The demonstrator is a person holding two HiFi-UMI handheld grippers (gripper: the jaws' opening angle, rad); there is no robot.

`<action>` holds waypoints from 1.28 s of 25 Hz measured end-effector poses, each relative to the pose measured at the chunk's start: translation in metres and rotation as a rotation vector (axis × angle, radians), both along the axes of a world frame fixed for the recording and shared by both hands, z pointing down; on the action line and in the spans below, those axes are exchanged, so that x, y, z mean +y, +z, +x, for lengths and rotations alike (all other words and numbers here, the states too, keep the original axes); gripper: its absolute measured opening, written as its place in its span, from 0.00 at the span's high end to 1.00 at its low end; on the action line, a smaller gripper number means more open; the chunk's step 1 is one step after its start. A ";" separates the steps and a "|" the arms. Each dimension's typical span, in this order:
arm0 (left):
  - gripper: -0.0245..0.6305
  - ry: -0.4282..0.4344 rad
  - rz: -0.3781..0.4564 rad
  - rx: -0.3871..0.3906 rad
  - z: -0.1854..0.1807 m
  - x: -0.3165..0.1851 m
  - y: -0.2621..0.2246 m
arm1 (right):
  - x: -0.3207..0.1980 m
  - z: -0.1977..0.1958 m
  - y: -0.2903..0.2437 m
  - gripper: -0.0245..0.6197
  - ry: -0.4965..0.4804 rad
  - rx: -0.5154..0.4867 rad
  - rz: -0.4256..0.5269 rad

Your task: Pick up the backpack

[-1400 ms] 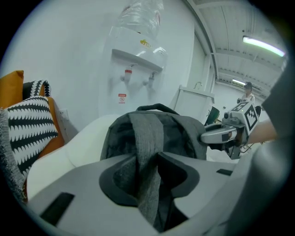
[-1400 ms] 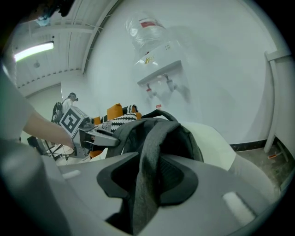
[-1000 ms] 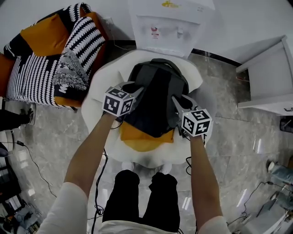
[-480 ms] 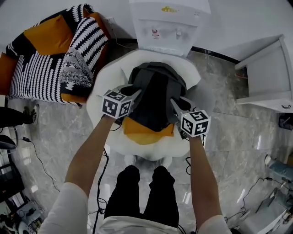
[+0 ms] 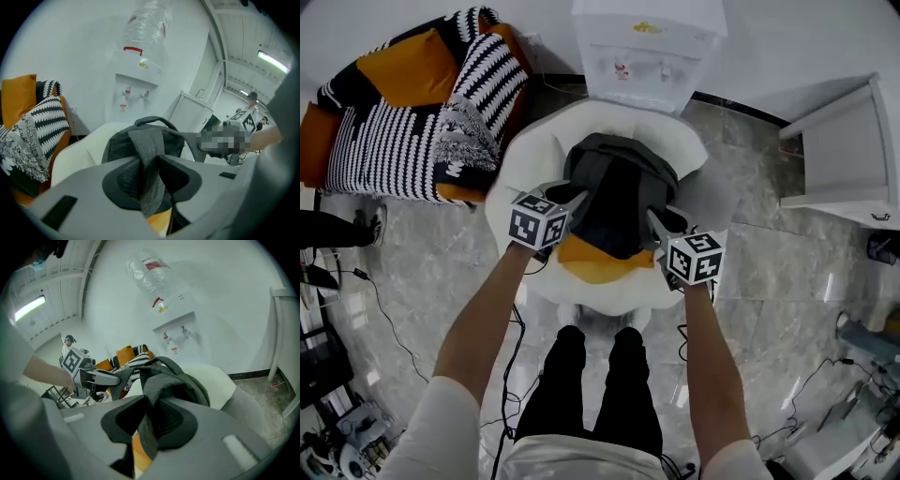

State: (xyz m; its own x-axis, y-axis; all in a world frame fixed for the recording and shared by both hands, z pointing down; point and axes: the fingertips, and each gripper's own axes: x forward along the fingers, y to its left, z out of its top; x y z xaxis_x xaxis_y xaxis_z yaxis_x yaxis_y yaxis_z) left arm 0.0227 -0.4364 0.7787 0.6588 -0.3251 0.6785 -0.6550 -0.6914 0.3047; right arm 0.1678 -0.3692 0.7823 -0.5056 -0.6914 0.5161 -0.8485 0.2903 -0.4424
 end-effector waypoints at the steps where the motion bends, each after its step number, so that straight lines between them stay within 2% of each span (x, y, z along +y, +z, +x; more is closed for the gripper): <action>1: 0.80 -0.001 -0.002 0.000 -0.001 0.002 -0.003 | 0.001 -0.002 -0.002 0.85 -0.002 -0.002 -0.001; 32: 0.80 -0.044 -0.073 0.018 -0.040 0.074 -0.061 | 0.070 -0.031 -0.053 0.86 -0.013 -0.037 -0.082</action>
State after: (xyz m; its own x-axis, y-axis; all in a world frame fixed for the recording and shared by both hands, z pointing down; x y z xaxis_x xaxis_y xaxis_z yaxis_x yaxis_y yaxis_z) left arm -0.0169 -0.3625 0.7180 0.6571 -0.3043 0.6896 -0.6783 -0.6378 0.3649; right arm 0.1366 -0.2991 0.7289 -0.5341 -0.6406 0.5517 -0.8276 0.2628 -0.4961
